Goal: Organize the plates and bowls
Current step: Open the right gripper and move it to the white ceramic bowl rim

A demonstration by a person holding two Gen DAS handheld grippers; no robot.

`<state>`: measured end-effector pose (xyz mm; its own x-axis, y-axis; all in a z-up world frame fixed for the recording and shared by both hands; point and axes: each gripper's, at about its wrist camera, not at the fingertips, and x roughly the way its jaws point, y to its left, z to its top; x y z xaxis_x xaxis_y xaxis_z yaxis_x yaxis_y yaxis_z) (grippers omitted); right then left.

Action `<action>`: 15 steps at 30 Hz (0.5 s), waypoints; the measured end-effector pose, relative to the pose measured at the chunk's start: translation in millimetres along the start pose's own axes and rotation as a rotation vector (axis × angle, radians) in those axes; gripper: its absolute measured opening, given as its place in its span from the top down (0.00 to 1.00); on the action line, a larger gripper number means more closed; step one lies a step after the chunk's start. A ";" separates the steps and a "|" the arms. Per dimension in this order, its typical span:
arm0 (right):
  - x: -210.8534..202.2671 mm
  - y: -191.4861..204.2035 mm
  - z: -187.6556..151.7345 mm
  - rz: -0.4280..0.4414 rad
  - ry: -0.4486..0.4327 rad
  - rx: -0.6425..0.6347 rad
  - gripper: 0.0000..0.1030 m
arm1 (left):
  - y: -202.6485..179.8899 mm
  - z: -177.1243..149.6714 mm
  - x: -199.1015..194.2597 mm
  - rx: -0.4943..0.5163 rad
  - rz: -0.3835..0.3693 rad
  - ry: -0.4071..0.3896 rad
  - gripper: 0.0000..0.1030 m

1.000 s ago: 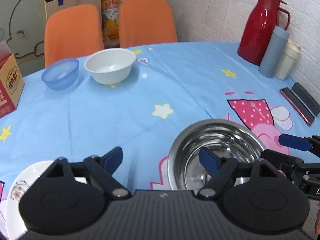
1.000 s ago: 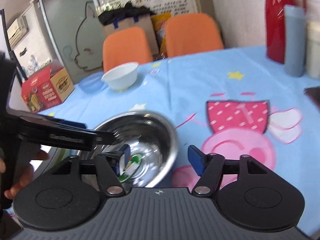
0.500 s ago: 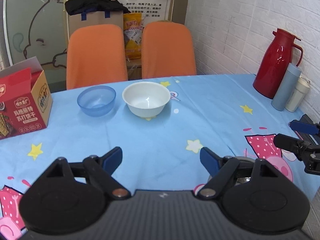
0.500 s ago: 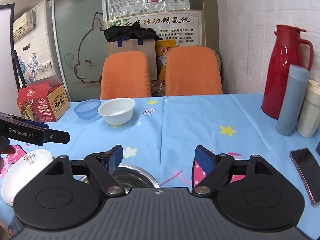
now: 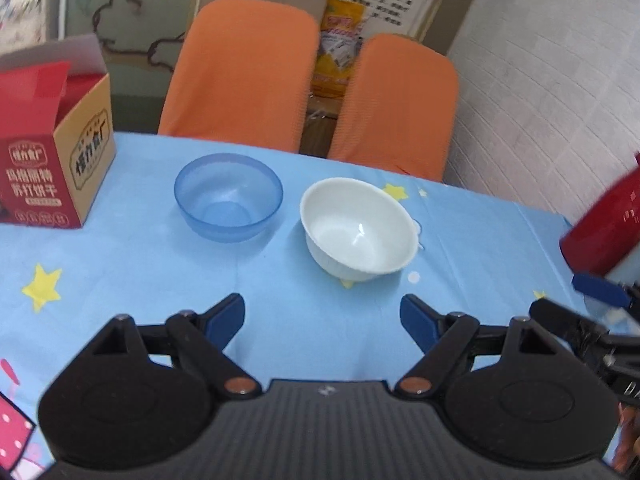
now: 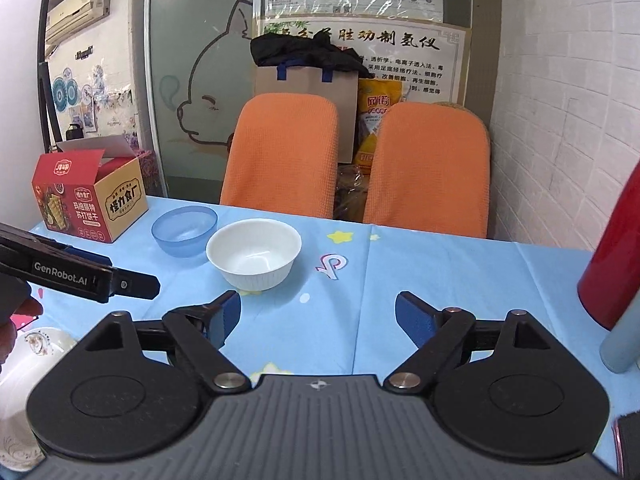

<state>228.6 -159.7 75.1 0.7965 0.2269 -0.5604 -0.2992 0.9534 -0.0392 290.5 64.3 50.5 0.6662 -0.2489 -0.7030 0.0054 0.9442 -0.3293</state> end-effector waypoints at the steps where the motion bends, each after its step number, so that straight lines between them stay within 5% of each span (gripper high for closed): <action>1: 16.0 -0.8 7.7 0.011 0.024 0.000 0.00 | 3.7 8.7 13.6 -0.065 0.007 0.024 0.20; 5: 77.2 -2.0 26.1 0.044 0.121 -0.002 0.00 | 11.4 21.8 52.2 -0.244 0.005 0.124 0.22; 11: 139.2 -3.9 24.5 0.066 0.216 0.010 0.00 | 16.1 38.8 88.7 -0.392 0.075 0.149 0.25; 15: 160.5 1.7 25.2 0.082 0.233 0.005 0.00 | 9.9 43.1 103.6 -0.445 0.090 0.157 0.46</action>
<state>369.1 -116.6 5.9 0.6269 0.2516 -0.7374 -0.3547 0.9348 0.0175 391.7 57.2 1.6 0.5285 -0.2321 -0.8166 -0.3897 0.7882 -0.4763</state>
